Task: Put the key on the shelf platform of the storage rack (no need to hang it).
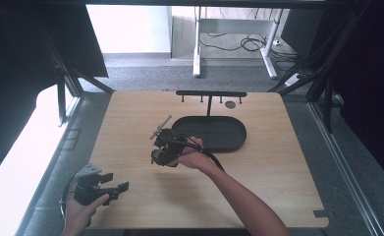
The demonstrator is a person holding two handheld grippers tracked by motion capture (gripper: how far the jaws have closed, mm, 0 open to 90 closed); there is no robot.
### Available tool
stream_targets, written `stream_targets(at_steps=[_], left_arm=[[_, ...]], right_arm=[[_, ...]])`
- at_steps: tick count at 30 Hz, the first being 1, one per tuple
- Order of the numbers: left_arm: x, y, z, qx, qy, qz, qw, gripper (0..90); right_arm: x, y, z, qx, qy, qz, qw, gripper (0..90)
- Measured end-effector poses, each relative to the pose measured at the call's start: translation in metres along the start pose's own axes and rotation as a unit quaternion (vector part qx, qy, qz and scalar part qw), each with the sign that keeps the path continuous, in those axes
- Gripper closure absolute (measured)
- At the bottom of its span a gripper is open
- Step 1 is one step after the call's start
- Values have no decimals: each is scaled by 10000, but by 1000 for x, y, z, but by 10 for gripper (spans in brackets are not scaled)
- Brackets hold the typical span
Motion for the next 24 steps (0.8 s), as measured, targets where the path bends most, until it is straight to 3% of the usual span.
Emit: stream_targets(at_steps=[24], left_arm=[[-1,1,0,2,2,-5,10000,221]], right_arm=[[23,29,-15,-209,48,-265,9994,492]])
Point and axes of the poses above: each handheld gripper's, and its own axes: x roughly backward along the jaws, z roughly out of its top, y roughly to its right, the point moved 10 cm from there along -x, roughly forward along the jaws, and after that the axes turned 6 degrees about x, right-handed, at the moved point
